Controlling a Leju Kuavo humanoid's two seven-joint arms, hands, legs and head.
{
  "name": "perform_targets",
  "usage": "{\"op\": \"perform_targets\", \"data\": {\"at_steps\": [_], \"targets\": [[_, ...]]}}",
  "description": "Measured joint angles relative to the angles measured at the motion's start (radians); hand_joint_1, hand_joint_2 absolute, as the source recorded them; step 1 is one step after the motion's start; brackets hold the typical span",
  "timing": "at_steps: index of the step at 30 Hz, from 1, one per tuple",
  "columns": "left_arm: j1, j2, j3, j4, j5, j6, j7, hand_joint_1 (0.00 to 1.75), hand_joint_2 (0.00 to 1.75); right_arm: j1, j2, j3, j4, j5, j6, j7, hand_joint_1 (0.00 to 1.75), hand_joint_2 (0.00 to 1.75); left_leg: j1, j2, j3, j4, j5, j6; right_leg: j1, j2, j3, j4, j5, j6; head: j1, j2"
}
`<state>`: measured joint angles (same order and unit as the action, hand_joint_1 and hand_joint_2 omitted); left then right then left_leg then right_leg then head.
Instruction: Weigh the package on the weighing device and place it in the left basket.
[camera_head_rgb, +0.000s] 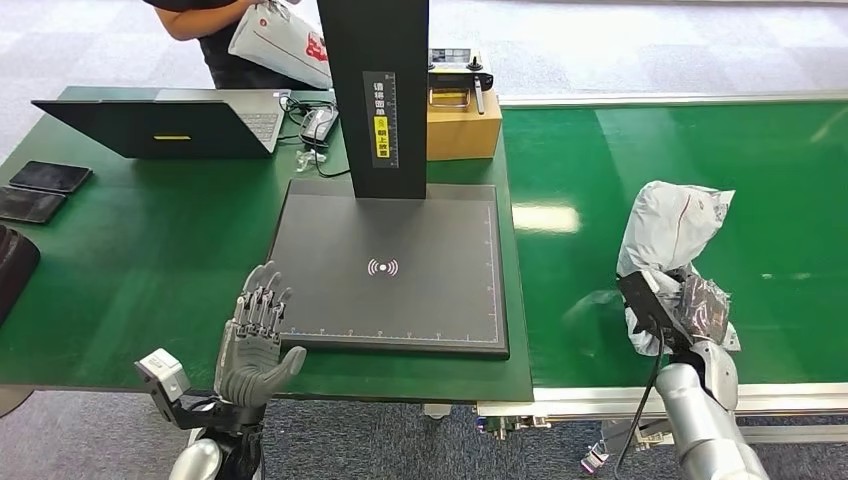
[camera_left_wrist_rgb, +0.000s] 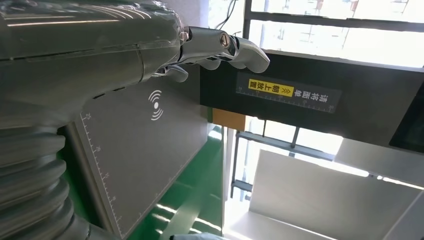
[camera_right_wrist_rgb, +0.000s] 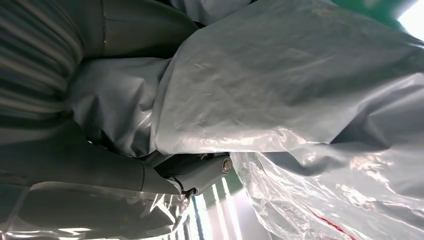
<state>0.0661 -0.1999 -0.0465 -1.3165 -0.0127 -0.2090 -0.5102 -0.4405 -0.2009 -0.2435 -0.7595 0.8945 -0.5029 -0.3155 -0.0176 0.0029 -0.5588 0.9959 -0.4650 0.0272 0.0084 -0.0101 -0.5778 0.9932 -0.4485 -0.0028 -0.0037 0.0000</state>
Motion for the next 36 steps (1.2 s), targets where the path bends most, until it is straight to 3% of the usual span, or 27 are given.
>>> {"op": "perform_targets", "data": {"at_steps": [8,14,19,27,36], "targets": [[-0.005,0.000,-0.011,0.000,0.005,0.000,-0.006,0.00,1.75,0.138,0.033,0.050,-0.286,0.064,-0.139,-0.053,1.75,1.75,0.000,0.000,-0.001,0.000,0.000,0.000,0.000,0.000,-0.001,0.000,0.000,0.000,0.000,0.000],[-0.008,0.002,-0.021,0.000,0.010,0.002,-0.018,0.00,1.75,0.192,0.056,0.097,-0.473,0.063,-0.058,-0.051,1.75,1.75,0.000,0.001,-0.001,0.000,0.000,0.000,0.000,0.001,-0.001,0.000,0.000,0.000,0.000,0.000],[-0.020,0.002,-0.027,0.005,0.010,0.002,-0.019,0.00,1.75,0.184,0.061,0.161,-0.540,0.116,0.027,-0.058,1.75,1.75,0.000,0.001,-0.001,0.000,0.000,0.000,0.000,0.001,0.000,0.000,0.000,0.000,0.000,0.000],[-0.041,0.006,-0.037,0.017,0.008,0.003,-0.026,0.00,1.75,0.025,0.017,0.372,-0.464,0.258,0.279,-0.087,1.75,1.75,0.000,0.002,-0.001,0.000,0.001,0.000,0.000,0.002,-0.001,0.001,0.000,0.000,0.000,0.000],[-0.038,0.010,-0.033,0.017,0.006,0.006,-0.031,0.00,1.75,-0.257,-0.007,0.705,-0.216,0.306,0.404,-0.081,1.75,1.75,0.000,0.001,-0.001,0.000,0.001,0.000,0.000,0.002,-0.001,0.001,0.000,0.000,0.000,0.000]]}}
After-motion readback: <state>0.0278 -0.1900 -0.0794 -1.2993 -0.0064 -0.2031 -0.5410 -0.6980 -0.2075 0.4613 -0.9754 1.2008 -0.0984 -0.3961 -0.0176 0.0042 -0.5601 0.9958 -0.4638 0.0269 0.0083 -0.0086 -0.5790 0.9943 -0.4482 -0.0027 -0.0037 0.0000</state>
